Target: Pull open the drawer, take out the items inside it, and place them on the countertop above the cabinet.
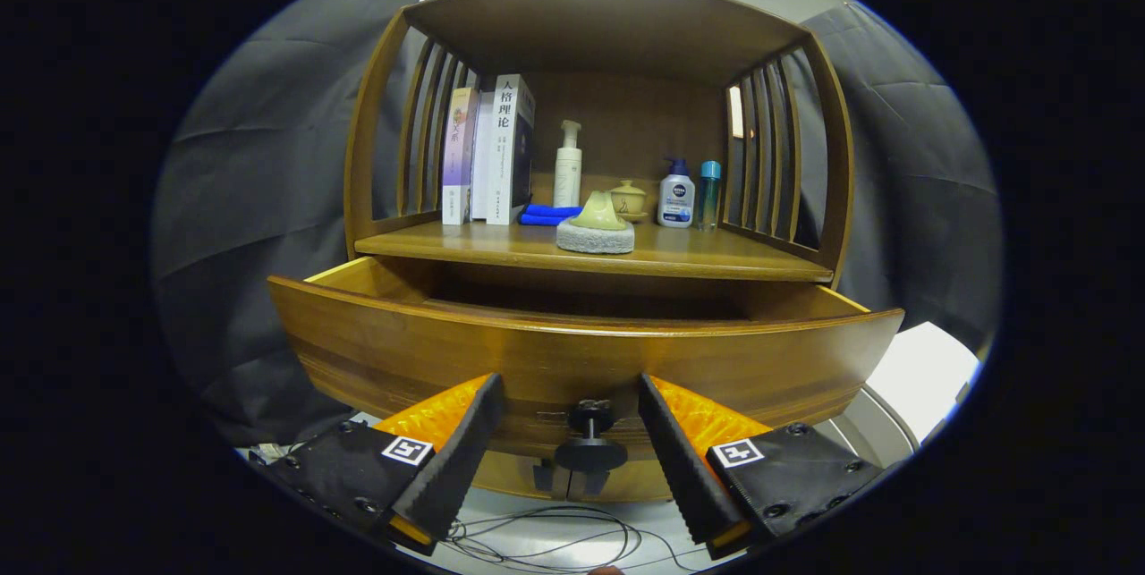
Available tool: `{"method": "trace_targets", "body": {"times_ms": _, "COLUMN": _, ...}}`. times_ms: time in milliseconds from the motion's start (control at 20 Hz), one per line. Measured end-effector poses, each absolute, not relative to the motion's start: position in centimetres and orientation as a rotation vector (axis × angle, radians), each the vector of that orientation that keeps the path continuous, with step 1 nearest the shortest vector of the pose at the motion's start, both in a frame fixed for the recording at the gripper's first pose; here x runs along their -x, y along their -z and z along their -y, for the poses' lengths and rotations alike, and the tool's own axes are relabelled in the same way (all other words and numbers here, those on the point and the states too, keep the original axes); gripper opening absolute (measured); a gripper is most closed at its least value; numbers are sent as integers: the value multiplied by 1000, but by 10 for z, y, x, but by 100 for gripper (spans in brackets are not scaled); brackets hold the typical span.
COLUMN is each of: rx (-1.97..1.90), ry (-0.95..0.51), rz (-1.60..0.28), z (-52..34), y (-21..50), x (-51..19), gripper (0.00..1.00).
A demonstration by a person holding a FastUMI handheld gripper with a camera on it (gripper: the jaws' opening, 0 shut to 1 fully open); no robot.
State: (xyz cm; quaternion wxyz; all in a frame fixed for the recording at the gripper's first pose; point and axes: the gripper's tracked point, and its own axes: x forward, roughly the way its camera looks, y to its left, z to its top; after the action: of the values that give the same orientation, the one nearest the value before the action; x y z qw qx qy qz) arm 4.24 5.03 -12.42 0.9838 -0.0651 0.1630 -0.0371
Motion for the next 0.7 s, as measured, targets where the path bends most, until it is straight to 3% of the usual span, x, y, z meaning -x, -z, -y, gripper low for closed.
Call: {"method": "trace_targets", "body": {"times_ms": 700, "rx": 127, "ry": 105, "rz": -320, "z": -46, "y": 126, "x": -85, "gripper": 98}}
